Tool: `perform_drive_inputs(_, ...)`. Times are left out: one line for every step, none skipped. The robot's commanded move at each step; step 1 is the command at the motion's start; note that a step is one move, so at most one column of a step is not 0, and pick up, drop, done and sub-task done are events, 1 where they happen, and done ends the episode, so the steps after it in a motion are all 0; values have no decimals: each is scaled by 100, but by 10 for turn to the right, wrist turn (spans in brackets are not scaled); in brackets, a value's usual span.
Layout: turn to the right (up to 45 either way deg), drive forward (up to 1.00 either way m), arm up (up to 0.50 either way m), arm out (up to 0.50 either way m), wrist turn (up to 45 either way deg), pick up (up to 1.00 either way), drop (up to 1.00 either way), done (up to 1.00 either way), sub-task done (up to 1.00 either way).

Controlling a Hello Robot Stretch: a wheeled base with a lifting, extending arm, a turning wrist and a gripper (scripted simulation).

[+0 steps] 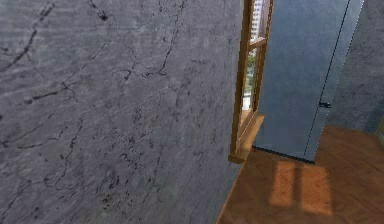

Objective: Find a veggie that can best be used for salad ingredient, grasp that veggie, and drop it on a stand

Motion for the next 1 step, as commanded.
perform_drive_inputs(120, 0, 0, 0, 0, 0, 0, 0, 0)
